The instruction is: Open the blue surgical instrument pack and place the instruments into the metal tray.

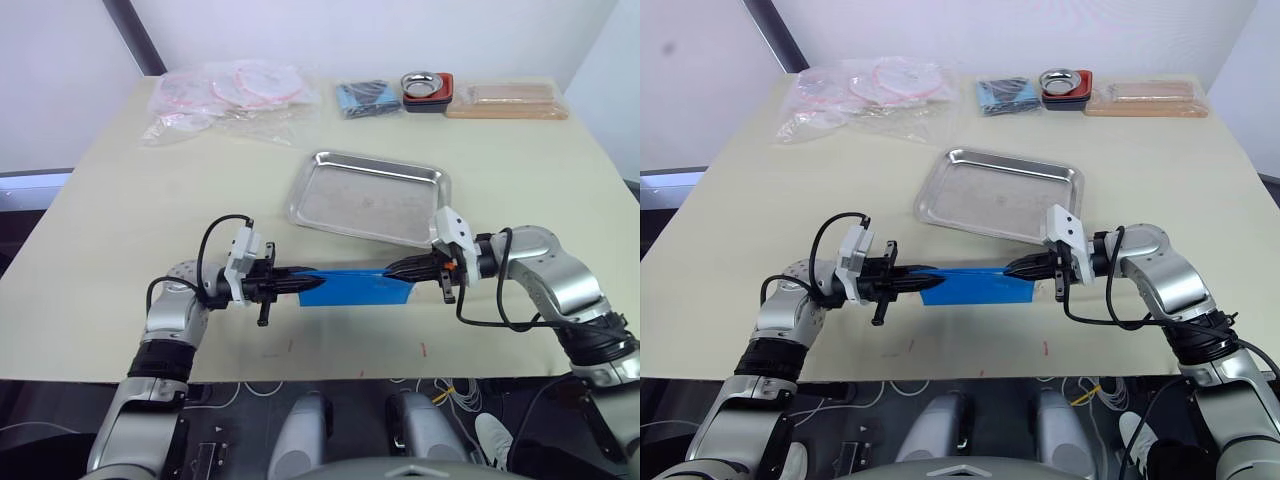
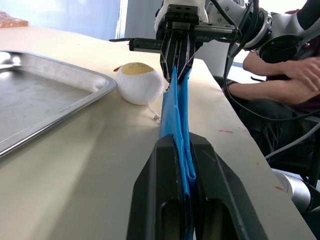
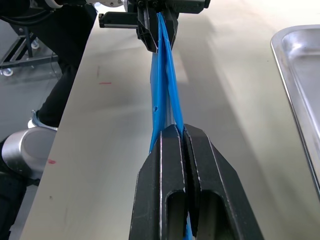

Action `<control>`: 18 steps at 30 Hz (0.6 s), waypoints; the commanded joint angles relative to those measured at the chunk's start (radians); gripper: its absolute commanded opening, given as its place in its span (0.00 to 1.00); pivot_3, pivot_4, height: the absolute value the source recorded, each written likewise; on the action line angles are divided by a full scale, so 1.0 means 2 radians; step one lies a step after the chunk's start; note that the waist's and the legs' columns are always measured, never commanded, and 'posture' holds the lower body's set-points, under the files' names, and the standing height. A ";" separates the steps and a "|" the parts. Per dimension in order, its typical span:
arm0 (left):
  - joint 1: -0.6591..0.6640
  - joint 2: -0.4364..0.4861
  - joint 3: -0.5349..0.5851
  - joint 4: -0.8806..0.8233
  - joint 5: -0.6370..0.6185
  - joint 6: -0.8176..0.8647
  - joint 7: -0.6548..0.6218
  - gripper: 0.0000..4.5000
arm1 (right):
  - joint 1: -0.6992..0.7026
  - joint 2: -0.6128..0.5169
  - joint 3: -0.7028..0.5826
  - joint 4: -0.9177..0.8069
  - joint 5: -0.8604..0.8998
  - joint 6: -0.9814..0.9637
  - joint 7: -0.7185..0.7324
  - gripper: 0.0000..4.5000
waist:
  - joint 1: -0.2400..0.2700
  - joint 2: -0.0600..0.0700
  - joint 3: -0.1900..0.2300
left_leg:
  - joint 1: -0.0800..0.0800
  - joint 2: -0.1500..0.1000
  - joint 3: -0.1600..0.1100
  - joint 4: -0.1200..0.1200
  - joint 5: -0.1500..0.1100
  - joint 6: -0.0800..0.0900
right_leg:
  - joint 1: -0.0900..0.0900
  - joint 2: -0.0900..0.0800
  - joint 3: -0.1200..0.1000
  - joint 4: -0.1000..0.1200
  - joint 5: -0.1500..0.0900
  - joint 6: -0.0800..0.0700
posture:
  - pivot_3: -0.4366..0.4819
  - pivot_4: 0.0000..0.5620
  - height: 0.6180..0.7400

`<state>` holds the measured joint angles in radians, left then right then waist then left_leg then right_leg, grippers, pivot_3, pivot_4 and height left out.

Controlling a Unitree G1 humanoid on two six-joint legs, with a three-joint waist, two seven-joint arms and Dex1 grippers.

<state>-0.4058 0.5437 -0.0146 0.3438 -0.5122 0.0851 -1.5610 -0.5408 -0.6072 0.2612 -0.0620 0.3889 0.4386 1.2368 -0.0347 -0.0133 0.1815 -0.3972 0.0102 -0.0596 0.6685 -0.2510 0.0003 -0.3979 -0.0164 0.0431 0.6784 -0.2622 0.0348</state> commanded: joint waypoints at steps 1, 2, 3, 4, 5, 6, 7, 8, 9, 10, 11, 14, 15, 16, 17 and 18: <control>-0.003 0.008 -0.004 0.001 -0.002 -0.012 -0.027 0.01 | 0.010 -0.001 -0.011 -0.005 0.007 0.006 0.002 0.00 | 0.000 0.000 0.000 | 0.000 0.000 0.000 0.000 0.000 0.000 | 0.000 0.000 0.000 0.000 0.000 0.000 | 0.48 0.27 1.00; -0.003 0.008 -0.003 0.002 -0.002 -0.013 -0.027 0.00 | 0.012 0.001 -0.017 -0.007 0.011 0.007 -0.003 0.13 | 0.000 0.000 0.000 | 0.000 0.000 0.000 0.000 0.000 0.000 | 0.000 0.000 0.000 0.000 0.000 0.000 | 0.48 0.27 1.00; -0.004 0.007 -0.003 0.002 -0.002 -0.013 -0.027 0.00 | 0.014 0.002 -0.021 -0.009 0.014 0.009 -0.006 0.21 | 0.000 0.000 0.000 | 0.000 0.000 0.000 0.000 0.000 0.000 | 0.000 0.000 0.000 0.000 0.000 0.000 | 0.48 0.27 1.00; -0.004 0.007 -0.002 0.002 -0.002 -0.014 -0.027 0.00 | 0.016 0.002 -0.027 -0.011 0.017 0.008 -0.009 0.28 | 0.000 0.000 0.000 | 0.000 0.000 0.000 0.000 0.000 0.000 | 0.000 0.000 0.000 0.000 0.000 0.000 | 0.48 0.27 1.00; -0.004 0.006 -0.002 0.001 -0.001 -0.015 -0.027 0.00 | 0.019 0.000 -0.032 -0.012 0.020 0.008 -0.010 0.38 | 0.000 0.000 0.000 | 0.000 0.000 0.000 0.000 0.000 0.000 | 0.000 0.000 0.000 0.000 0.000 0.000 | 0.48 0.27 1.00; -0.004 0.006 -0.002 0.001 -0.001 -0.016 -0.027 0.00 | 0.022 -0.002 -0.038 -0.014 0.022 0.009 -0.009 0.49 | 0.000 0.000 0.000 | 0.000 0.000 0.000 0.000 0.000 0.000 | 0.000 0.000 0.000 0.000 0.000 0.000 | 0.48 0.27 1.00; -0.004 0.005 -0.002 0.001 0.000 -0.017 -0.027 0.00 | 0.025 -0.003 -0.047 -0.015 0.026 0.008 -0.011 0.59 | 0.000 0.000 0.000 | 0.000 0.000 0.000 0.000 0.000 0.000 | 0.000 0.000 0.000 0.000 0.000 0.000 | 0.48 0.27 1.00; -0.004 0.006 -0.002 0.000 0.001 -0.018 -0.027 0.00 | 0.027 -0.004 -0.055 -0.016 0.029 0.009 -0.013 0.72 | 0.000 0.000 0.000 | 0.000 0.000 0.000 0.000 0.000 0.000 | 0.000 0.000 0.000 0.000 0.000 0.000 | 0.48 0.27 1.00; -0.003 0.006 -0.002 0.000 0.003 -0.021 -0.026 0.00 | 0.030 -0.006 -0.064 -0.016 0.032 0.007 -0.015 0.82 | 0.000 0.000 0.000 | 0.000 0.000 0.000 0.000 0.000 0.000 | 0.000 0.000 0.000 0.000 0.000 0.000 | 0.48 0.27 1.00; -0.003 0.006 -0.002 0.000 0.005 -0.026 -0.025 0.00 | 0.032 -0.007 -0.071 -0.016 0.034 0.005 -0.017 0.92 | 0.000 0.000 0.000 | 0.000 0.000 0.000 0.000 0.000 0.000 | 0.000 0.000 0.000 0.000 0.000 0.000 | 0.48 0.27 1.00; -0.001 0.008 -0.002 0.000 0.008 -0.031 -0.025 0.00 | 0.035 -0.006 -0.086 -0.018 0.046 0.013 -0.023 0.99 | 0.000 0.000 0.000 | 0.000 0.000 0.000 0.000 0.000 0.000 | 0.000 0.000 0.000 0.000 0.000 0.000 | 0.48 0.27 1.00; -0.001 0.014 -0.003 0.003 0.009 -0.040 -0.027 0.00 | 0.040 -0.007 -0.120 -0.022 0.074 0.037 -0.037 0.99 | 0.000 0.000 0.000 | 0.000 0.000 0.000 0.000 0.000 0.000 | 0.000 0.000 0.000 0.000 0.000 0.000 | 0.48 0.27 1.00; -0.003 0.015 -0.004 0.005 0.008 -0.041 -0.027 0.00 | 0.043 -0.009 -0.128 -0.020 0.077 0.039 -0.042 0.99 | 0.000 0.000 0.000 | 0.000 0.000 0.000 0.000 0.000 0.000 | 0.000 0.000 0.000 0.000 0.000 0.000 | 0.48 0.27 1.00; -0.005 0.016 -0.005 0.004 0.007 -0.039 -0.027 0.00 | 0.048 -0.013 -0.137 -0.007 0.064 0.022 -0.051 0.99 | 0.000 0.000 0.000 | 0.000 0.000 0.000 0.000 0.000 0.000 | 0.000 0.000 0.000 0.000 0.000 0.000 | 0.48 0.27 1.00; -0.005 0.017 -0.005 0.003 0.005 -0.039 -0.027 0.00 | 0.052 -0.015 -0.143 0.001 0.055 0.009 -0.058 0.99 | 0.000 0.000 0.000 | 0.000 0.000 0.000 0.000 0.000 0.000 | 0.000 0.000 0.000 0.000 0.000 0.000 | 0.48 0.27 1.00; -0.006 0.018 -0.006 0.003 0.005 -0.038 -0.027 0.00 | 0.055 -0.018 -0.148 0.008 0.052 0.010 -0.062 0.99 | 0.000 0.000 0.000 | 0.000 0.000 0.000 0.000 0.000 0.000 | 0.000 0.000 0.000 0.000 0.000 0.000 | 0.48 0.27 1.00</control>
<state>-0.4093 0.5593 -0.0213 0.3516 -0.5024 0.0201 -1.5632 -0.4317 -0.6297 0.0009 -0.0422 0.4971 0.4797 1.1251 -0.0355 -0.0133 0.1816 -0.3975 0.0101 -0.0594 0.6680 -0.2511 0.0004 -0.3980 -0.0164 0.0432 0.6783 -0.2622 0.0348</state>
